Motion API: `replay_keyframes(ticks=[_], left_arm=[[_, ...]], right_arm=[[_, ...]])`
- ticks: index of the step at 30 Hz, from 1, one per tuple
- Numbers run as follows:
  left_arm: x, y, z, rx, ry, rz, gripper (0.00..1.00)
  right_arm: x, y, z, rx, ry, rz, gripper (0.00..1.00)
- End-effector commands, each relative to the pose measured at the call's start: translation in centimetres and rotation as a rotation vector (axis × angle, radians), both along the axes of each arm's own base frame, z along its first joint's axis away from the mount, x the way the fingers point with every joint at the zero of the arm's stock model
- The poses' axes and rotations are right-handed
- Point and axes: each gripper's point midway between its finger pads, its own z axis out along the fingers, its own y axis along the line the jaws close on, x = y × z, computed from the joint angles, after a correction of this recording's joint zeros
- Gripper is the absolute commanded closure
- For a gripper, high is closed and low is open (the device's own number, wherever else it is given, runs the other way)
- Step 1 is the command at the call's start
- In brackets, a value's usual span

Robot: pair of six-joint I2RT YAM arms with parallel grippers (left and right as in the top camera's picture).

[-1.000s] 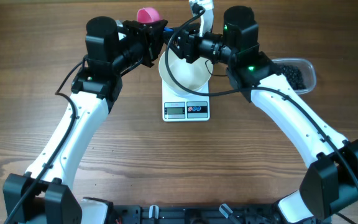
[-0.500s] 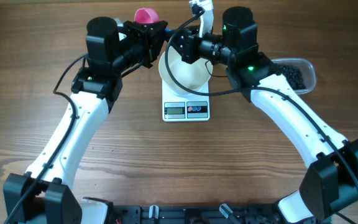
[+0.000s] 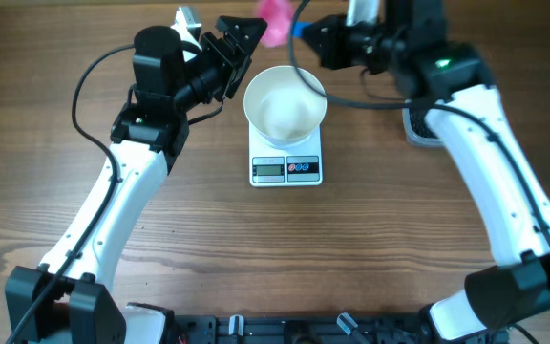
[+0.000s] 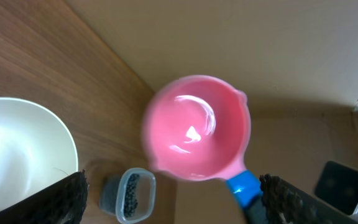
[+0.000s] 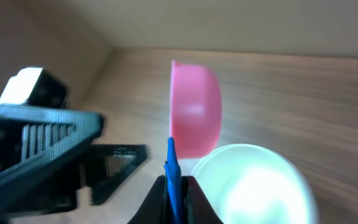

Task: Scoop item into bowl and weigh 150g on scale
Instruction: 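Carry the scoop with the right gripper into the black bean tub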

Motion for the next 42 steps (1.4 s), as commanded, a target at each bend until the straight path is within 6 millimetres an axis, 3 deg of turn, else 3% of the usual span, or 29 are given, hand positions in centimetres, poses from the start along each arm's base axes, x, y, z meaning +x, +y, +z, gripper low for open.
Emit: replay_keyframes(ticks=[1,5,9,10,13,17,26,32,34,38,40,42], left_arm=[[0.1,-0.1,0.8,0.091,-0.101,-0.034,0.05],[0.1,0.0,0.7,0.135,-0.131,-0.044,0.04],[0.1,0.0,0.6,0.135,-0.128,-0.044,0.03],[0.1,0.0,0.6,0.135,-0.128,-0.044,0.02],[0.3,0.2,0.6,0.141,-0.128,-0.03,0.01],[0.3,0.3,0.3,0.165,-0.131,-0.031,0.0],[0.1,0.4,-0.6,0.174,-0.094,-0.031,0.0],[0.1,0.4,-0.6,0.174,-0.094,-0.032,0.0],[0.1,0.4,-0.6,0.174,-0.094,-0.031,0.0],[0.2,0.7,-0.6,0.181,-0.093,-0.015,0.0],[0.3,0.7,-0.6,0.181,-0.093,-0.014,0.0],[0.3,0.7,-0.6,0.181,-0.093,-0.014,0.0]], right_arm=[[1.5,-6.9,1.2,-0.172,-0.014,-0.197,0.96],[0.3,-14.9,-0.9,-0.272,0.143,-0.381,0.96],[-2.8,-22.2,-5.4,-0.406,0.377,-0.5,0.96],[-4.2,-24.7,-7.4,-0.492,0.479,-0.535,0.96],[-5.6,-26.7,-9.8,-0.631,0.571,-0.488,0.96],[-5.2,-29.1,-11.8,-0.789,0.618,-0.509,0.96],[-2.6,-28.8,-18.0,-0.865,0.662,-0.268,0.96],[-1.5,-30.0,-19.5,-0.928,0.663,-0.286,0.96],[-1.4,-28.9,-19.7,-0.853,0.67,-0.299,0.96],[-1.4,-24.2,-20.2,-0.58,0.694,-0.217,0.95],[-2.0,-23.9,-21.0,-0.562,0.723,-0.216,0.95],[-2.5,-25.2,-21.8,-0.631,0.743,-0.239,0.94]])
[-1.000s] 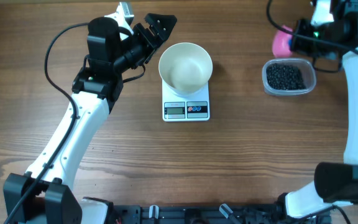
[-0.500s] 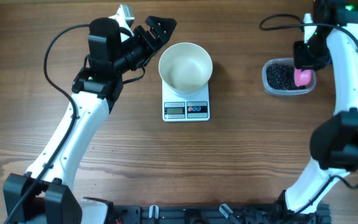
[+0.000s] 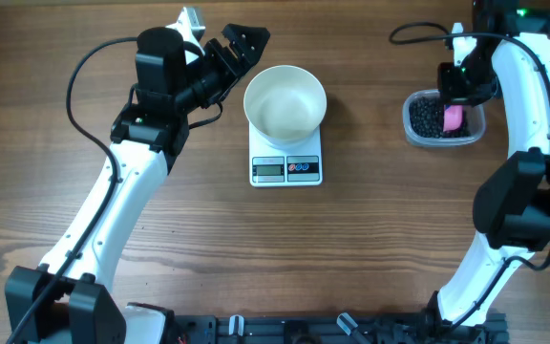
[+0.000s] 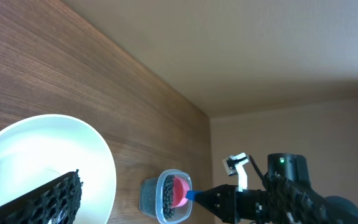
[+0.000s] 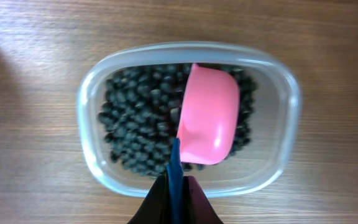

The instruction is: Scoop item into bowl and weigh 150g on scale

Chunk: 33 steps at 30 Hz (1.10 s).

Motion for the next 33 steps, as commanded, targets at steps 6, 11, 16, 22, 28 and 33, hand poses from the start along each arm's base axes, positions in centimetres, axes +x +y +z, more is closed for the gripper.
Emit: replay_keyframes(ticks=[6,11,16,22,28,33], left_arm=[[0.5,0.2,1.0,0.019,-0.039,0.011,0.0],[0.5,0.2,1.0,0.019,-0.038,0.011,0.0],[0.5,0.2,1.0,0.019,-0.038,0.011,0.0],[0.5,0.2,1.0,0.019,-0.038,0.011,0.0],[0.9,0.8,0.9,0.035,-0.042,0.057,0.0],[1.0,0.9,0.7,0.039,-0.039,0.064,0.0]], right_arm=[[0.9,-2.5,-1.9,-0.118,-0.011,-0.004,0.92],[1.0,0.7,-2.3,0.067,-0.019,0.017,0.93],[0.2,2.1,-2.8,0.15,0.012,0.026,0.92],[1.1,-0.1,-2.9,0.031,-0.019,0.024,0.69],[2.8,-0.4,-1.9,0.024,-0.091,0.019,0.0],[5.8,-2.4,2.4,0.004,-0.237,-0.021,0.0]])
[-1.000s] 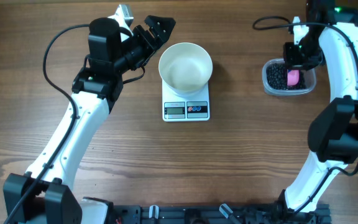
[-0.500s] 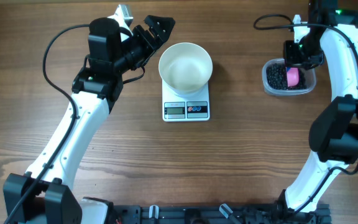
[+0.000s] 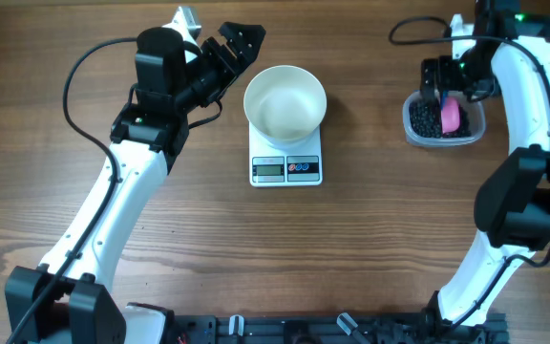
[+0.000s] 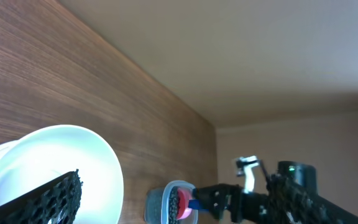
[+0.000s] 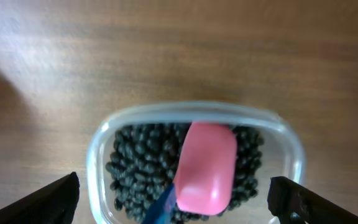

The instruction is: Scoop item into bowl and weigh 150g on scale

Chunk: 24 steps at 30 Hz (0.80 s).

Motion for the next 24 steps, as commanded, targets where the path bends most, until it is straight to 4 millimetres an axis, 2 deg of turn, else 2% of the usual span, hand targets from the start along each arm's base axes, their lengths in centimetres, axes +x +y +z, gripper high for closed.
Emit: replay_keyframes(ticks=[1,4,7,11,16,18,21,24], left_arm=[[0.4,0.2,0.8,0.023,-0.029,0.015,0.0],[0.5,0.6,0.2,0.037,-0.009,0.035,0.0],[0.1,0.7,-0.7,0.046,0.032,0.033,0.0],[-1.0,0.9,-2.9,0.067,0.137,0.034,0.0],[-2.4,1.1,-4.9,0.087,0.239,0.022,0.0],[-2.1,0.3,-3.8,0.091,0.169,-0.035,0.0],[-2.4,-1.7,-1.1,0.101,-0.013,-0.205,0.01],[-2.6,-1.0,0.0,0.079,-0.002,-0.235,0.01]], right_arm=[[2.5,-2.9,2.8,-0.02,-0.115,-0.077,0.0],[3.2,-6.0,3.4,-0.033,-0.169,-0.139,0.0],[2.9,-8.5,3.4,-0.04,-0.185,-0.188,0.0],[3.3,-9.8,3.7,-0.049,-0.214,-0.209,0.0],[4.3,-10.2,4.3,-0.058,-0.264,-0.209,0.0],[4.3,-10.2,4.3,-0.058,-0.265,-0.209,0.0],[4.3,-10.2,4.3,-0.058,-0.265,-0.209,0.0],[4.3,-10.2,4.3,-0.058,-0.265,-0.209,0.0]])
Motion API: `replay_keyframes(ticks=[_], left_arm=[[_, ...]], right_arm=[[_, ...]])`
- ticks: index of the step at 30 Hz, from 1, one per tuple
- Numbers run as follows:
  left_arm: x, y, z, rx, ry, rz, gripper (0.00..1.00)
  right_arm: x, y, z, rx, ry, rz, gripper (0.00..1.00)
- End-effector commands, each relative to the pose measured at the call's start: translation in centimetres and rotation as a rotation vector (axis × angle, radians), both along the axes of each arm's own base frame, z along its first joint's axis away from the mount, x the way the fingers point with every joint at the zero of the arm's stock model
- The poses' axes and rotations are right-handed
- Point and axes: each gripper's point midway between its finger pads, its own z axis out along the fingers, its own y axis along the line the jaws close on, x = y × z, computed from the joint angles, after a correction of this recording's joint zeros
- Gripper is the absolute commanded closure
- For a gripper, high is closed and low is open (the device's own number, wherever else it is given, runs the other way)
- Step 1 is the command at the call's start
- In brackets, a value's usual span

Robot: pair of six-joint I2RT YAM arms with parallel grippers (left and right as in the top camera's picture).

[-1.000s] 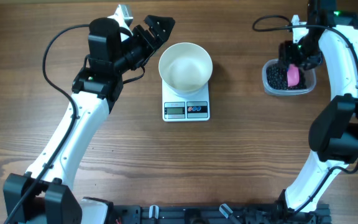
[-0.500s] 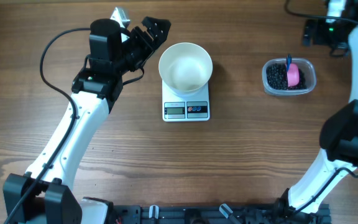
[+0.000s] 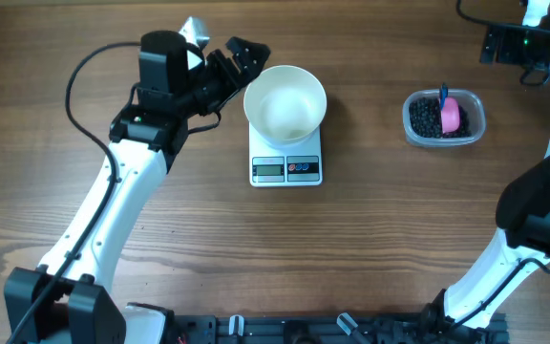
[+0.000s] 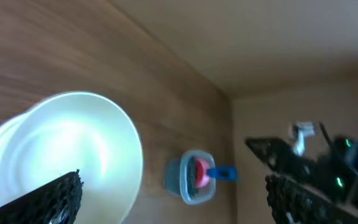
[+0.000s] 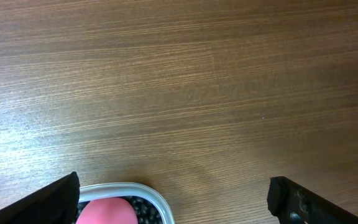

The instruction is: Scoop item into bowl and weigh 150g on scale

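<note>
A white bowl [image 3: 285, 103] stands on the white scale [image 3: 286, 168]; no beans show inside it. The same bowl [image 4: 73, 149] fills the lower left of the left wrist view. My left gripper [image 3: 237, 67] is open beside the bowl's left rim, holding nothing. At the right, a clear container of black beans [image 3: 444, 118] holds the pink scoop [image 3: 453, 116], whose blue handle [image 3: 442, 94] points to the back. My right gripper [image 3: 493, 45] is open at the far back right, away from the container. Only the container's rim [image 5: 123, 188] and the scoop's top [image 5: 107, 213] show under it.
The scale's display and buttons [image 3: 286, 169] face the front. Black cables run along both arms near the back edge. The wooden table [image 3: 370, 248] stretches bare in front of the scale.
My right gripper, then open just over the bean container, now sits back at the far right corner. The scoop stays in the beans. My left gripper stands slightly closer to the bowl.
First my right gripper held the pink scoop by its blue handle behind the bowl. Then it held the scoop inside the bean container. After that it was open above the container, the scoop lying in the beans. Now it is far back from it.
</note>
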Motion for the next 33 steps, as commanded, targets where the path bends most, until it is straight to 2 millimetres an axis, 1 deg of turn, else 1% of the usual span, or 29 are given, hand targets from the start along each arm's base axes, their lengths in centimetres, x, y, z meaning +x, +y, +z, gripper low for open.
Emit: replay_keyframes(ticks=[1,3,5,7,10,12,13,14,16,17,20,22,23,25,28,29,30,31,33], left_arm=[[-0.7,0.3,2.3,0.002,-0.053,-0.125,0.01],[-1.3,1.1,3.2,0.029,-0.056,-0.171,0.01],[-1.9,1.5,3.4,0.072,-0.045,-0.191,0.01],[-3.0,1.8,3.1,0.125,-0.001,-0.213,0.01],[-5.9,1.8,0.8,0.18,0.168,-0.233,0.02],[-8.7,1.7,-1.8,0.262,0.309,-0.249,0.05],[-10.5,1.4,-3.1,0.321,0.385,-0.264,0.04],[-11.7,0.9,-3.7,0.347,0.422,-0.288,0.03],[-15.0,-0.7,-4.9,0.43,0.494,-0.367,0.0],[-15.7,-0.9,-5.2,0.465,0.502,-0.383,0.01],[-18.5,-2.7,-6.3,0.621,0.45,-0.52,0.01],[-20.1,-4.5,-7.2,0.719,0.369,-0.624,0.0],[-20.5,-5.0,-7.5,0.753,0.341,-0.65,0.0],[-20.4,-6.0,-7.6,0.818,0.269,-0.654,0.0],[-20.5,-8.1,-7.1,0.806,0.184,-0.679,0.0],[-20.3,-8.7,-6.9,0.84,0.092,-0.754,0.0],[-20.1,-8.8,-7.1,0.876,0.028,-0.826,0.0],[-19.8,-8.5,-7.6,0.905,0.005,-0.867,0.0],[-19.3,-8.1,-9.0,0.914,0.018,-0.947,0.0]], right_arm=[[0.5,0.0,-0.4,0.0,0.001,-0.006,0.0],[0.5,0.0,-0.4,0.0,0.001,-0.006,0.0],[0.5,0.0,-0.4,0.0,0.001,-0.006,0.0],[0.5,0.0,-0.4,0.0,0.001,-0.006,0.0],[0.5,0.0,-0.4,0.0,0.001,-0.006,0.0],[0.5,0.0,-0.4,0.0,0.001,-0.006,0.0],[0.5,0.0,-0.4,0.0,0.001,-0.006,0.0],[0.5,0.0,-0.4,0.0,0.001,-0.006,0.0],[0.5,0.0,-0.4,0.0,0.001,-0.006,0.0],[0.5,0.0,-0.4,0.0,0.001,-0.006,0.0],[0.5,0.0,-0.4,0.0,0.001,-0.006,0.0],[0.5,0.0,-0.4,0.0,0.001,-0.006,0.0],[0.5,0.0,-0.4,0.0,0.001,-0.006,0.0],[0.5,0.0,-0.4,0.0,0.001,-0.006,0.0],[0.5,0.0,-0.4,0.0,0.001,-0.006,0.0],[0.5,0.0,-0.4,0.0,0.001,-0.006,0.0],[0.5,0.0,-0.4,0.0,0.001,-0.006,0.0],[0.5,0.0,-0.4,0.0,0.001,-0.006,0.0],[0.5,0.0,-0.4,0.0,0.001,-0.006,0.0]])
